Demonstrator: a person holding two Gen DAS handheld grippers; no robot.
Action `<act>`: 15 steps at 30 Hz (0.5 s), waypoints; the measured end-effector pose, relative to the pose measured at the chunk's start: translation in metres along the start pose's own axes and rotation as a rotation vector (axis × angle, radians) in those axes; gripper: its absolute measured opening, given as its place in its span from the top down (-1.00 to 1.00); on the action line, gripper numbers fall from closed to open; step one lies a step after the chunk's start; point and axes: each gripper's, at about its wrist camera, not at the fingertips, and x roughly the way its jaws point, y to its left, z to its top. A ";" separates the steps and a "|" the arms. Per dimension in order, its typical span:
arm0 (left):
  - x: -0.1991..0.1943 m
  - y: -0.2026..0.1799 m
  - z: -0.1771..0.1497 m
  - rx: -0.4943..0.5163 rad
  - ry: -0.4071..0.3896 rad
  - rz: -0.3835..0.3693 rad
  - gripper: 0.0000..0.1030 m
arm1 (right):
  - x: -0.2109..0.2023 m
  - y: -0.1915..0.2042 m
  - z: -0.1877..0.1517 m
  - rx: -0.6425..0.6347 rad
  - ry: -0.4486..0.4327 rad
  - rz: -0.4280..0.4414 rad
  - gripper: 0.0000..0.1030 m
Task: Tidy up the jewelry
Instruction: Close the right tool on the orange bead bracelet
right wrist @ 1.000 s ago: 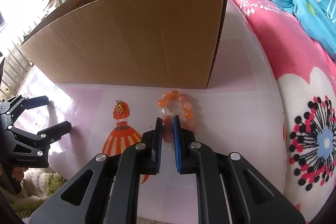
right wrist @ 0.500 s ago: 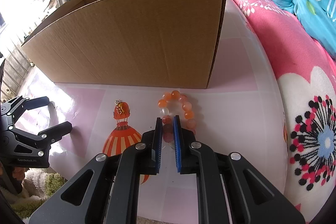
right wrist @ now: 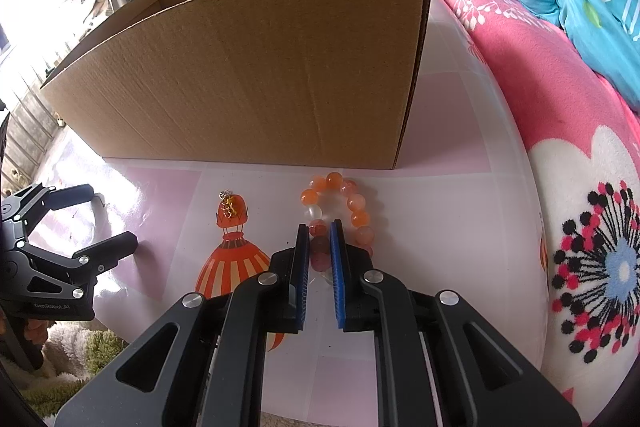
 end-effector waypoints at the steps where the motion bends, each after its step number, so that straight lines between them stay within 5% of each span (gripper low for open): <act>1: 0.000 0.000 0.000 -0.001 0.000 0.001 -0.86 | 0.000 0.000 0.000 0.000 0.000 0.000 0.78; 15: -0.002 0.009 -0.009 0.043 -0.037 -0.023 -0.86 | 0.000 -0.006 -0.002 0.033 -0.015 0.024 0.78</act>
